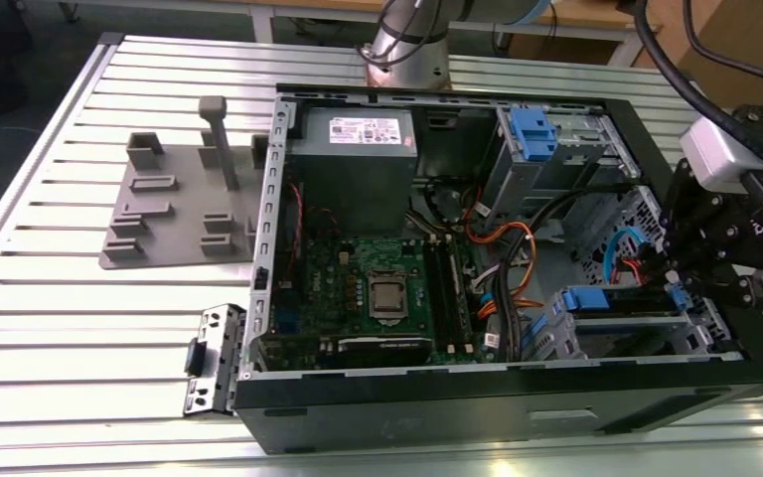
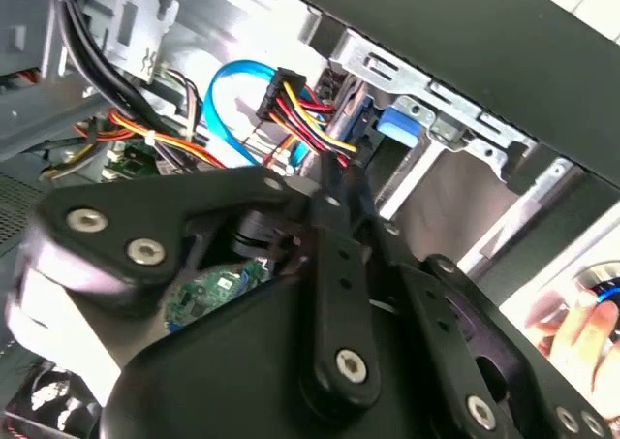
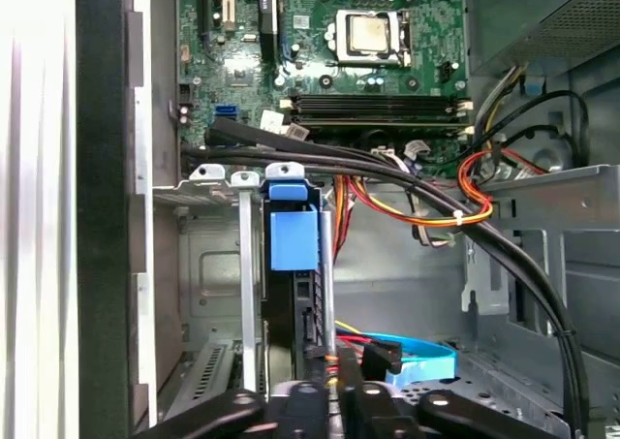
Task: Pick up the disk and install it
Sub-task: 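Insert the first disk wire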
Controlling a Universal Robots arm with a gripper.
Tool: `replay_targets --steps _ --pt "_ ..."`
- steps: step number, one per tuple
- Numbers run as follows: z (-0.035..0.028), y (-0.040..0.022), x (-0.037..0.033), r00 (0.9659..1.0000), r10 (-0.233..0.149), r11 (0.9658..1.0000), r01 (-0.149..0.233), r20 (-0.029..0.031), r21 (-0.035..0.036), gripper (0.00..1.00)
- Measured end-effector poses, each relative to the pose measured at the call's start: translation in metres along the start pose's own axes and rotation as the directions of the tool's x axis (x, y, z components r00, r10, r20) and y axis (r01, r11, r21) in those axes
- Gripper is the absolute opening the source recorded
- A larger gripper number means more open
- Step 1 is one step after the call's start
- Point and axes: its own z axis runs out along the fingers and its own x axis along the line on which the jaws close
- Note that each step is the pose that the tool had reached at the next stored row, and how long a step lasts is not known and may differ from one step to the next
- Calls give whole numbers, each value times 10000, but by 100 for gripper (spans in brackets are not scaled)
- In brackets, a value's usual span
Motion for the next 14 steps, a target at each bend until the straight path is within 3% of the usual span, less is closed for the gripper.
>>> replay_targets --steps 1,5,9,12,14 --pt "6 -10 1 10000 3 10000 -3 27 -37 12" --pt "26 -56 3 10000 18 9998 -16 85 -196 10" --pt "25 -81 9 10000 18 9997 -17 83 -230 10" --pt "24 -96 13 10000 21 9997 -19 68 -260 10" --pt "25 -104 13 10000 27 9996 -27 -20 -293 10"
